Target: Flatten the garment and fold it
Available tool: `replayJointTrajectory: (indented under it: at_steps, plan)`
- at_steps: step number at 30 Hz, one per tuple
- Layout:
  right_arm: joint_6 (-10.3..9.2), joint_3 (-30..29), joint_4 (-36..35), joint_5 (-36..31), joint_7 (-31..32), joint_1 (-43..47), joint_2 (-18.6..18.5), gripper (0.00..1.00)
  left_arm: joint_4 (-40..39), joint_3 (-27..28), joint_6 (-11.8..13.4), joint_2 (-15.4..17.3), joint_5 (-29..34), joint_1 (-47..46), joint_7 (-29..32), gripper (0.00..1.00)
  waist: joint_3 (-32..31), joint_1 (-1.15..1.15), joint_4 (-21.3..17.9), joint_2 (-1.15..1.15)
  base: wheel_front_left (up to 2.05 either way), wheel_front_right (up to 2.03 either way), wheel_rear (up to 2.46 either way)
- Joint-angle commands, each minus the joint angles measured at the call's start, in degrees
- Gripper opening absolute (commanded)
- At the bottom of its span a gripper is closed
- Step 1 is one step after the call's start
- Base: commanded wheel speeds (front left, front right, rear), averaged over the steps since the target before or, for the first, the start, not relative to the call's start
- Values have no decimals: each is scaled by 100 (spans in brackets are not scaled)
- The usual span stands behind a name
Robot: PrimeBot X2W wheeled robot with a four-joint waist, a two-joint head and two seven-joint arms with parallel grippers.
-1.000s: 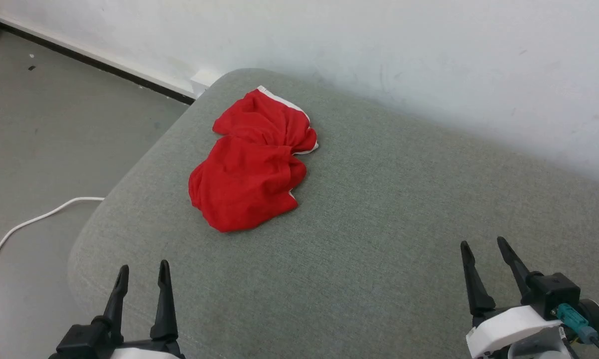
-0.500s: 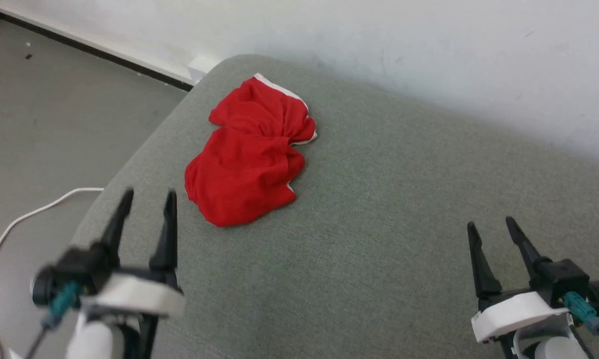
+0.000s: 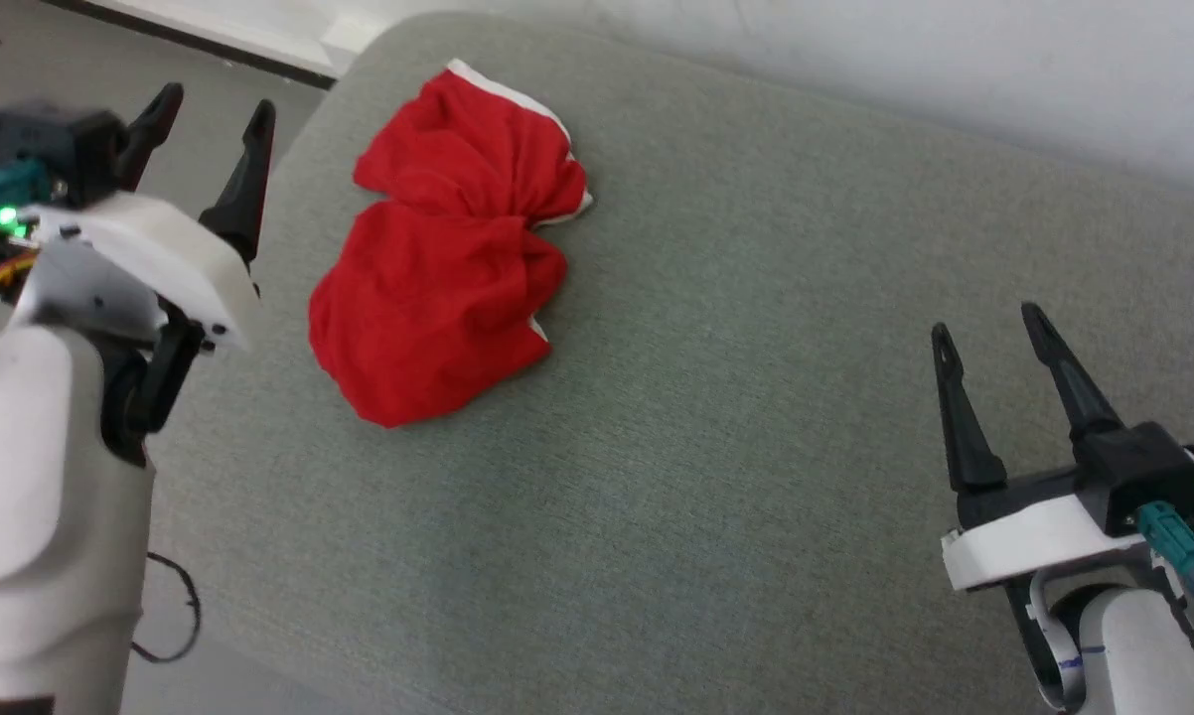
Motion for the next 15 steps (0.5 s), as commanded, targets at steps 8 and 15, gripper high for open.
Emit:
replayJointTrajectory:
  at_steps: [8, 15]
  plan:
    - [-12, 143, -504, -94, 284, -278, 4, 100, 1303, -951, -40, 659, -1145, -868, 966, 100, 835, -1, -705, 0, 0, 0, 0]
    - [-12, 174, -751, -137, 412, -381, 4, 100, 1750, -1474, -41, 1115, -1864, -987, 1530, 100, 1149, -1, -1063, 0, 0, 0, 0]
